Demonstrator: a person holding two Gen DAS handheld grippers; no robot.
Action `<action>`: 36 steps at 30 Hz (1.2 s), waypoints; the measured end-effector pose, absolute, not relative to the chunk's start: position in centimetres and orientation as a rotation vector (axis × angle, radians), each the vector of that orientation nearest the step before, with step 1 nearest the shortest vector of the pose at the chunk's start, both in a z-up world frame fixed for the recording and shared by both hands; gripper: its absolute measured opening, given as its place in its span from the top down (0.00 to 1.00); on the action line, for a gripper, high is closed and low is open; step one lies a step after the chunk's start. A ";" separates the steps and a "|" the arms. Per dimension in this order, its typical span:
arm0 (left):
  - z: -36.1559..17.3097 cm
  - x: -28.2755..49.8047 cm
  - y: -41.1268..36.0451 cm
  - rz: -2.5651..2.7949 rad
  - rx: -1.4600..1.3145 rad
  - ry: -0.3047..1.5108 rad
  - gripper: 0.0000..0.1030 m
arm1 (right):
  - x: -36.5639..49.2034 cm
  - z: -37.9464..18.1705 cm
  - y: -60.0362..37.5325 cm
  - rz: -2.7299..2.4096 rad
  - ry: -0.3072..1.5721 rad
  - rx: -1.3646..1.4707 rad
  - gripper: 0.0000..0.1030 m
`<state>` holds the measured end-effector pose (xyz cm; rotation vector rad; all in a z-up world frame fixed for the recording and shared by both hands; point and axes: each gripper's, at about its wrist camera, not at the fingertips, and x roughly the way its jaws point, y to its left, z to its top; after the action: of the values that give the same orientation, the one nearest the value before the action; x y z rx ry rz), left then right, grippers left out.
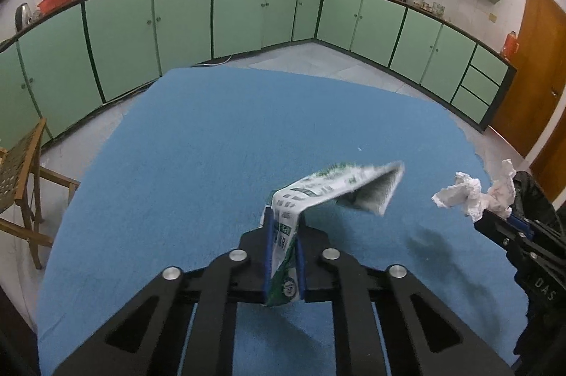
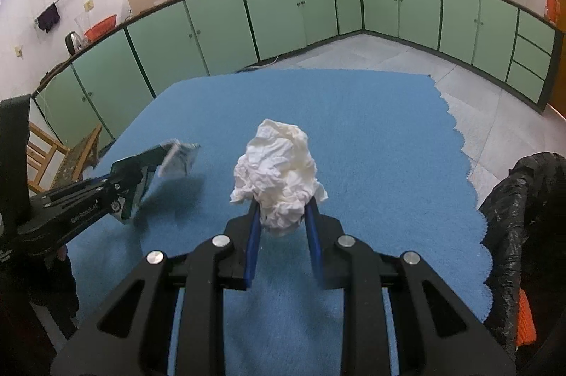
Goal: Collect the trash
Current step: 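Carry the wrapper and tissue over the bin and open both tools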
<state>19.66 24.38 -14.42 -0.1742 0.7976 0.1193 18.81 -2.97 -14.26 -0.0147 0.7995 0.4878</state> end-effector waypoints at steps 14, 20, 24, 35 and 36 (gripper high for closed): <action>-11.1 18.2 22.5 0.096 -0.182 0.745 0.92 | 16.7 -10.1 -5.2 0.487 0.710 0.019 0.78; -9.5 17.3 20.7 0.063 -0.163 0.714 0.92 | 15.5 -8.9 -6.7 0.477 0.686 0.025 0.78; -8.8 16.7 19.5 0.036 -0.154 0.698 0.92 | 14.7 -7.9 -8.1 0.464 0.663 0.028 0.78; -6.3 16.7 13.3 -0.074 -0.111 0.654 0.92 | 12.3 -6.1 -14.3 0.372 0.617 0.060 0.78; -6.1 16.8 12.4 -0.087 -0.106 0.651 0.92 | 12.1 -6.0 -15.1 0.361 0.614 0.060 0.78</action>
<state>16.76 12.39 -6.12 -0.1059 0.6514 -0.0867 12.08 -15.08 -6.00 0.0595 0.6139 0.3610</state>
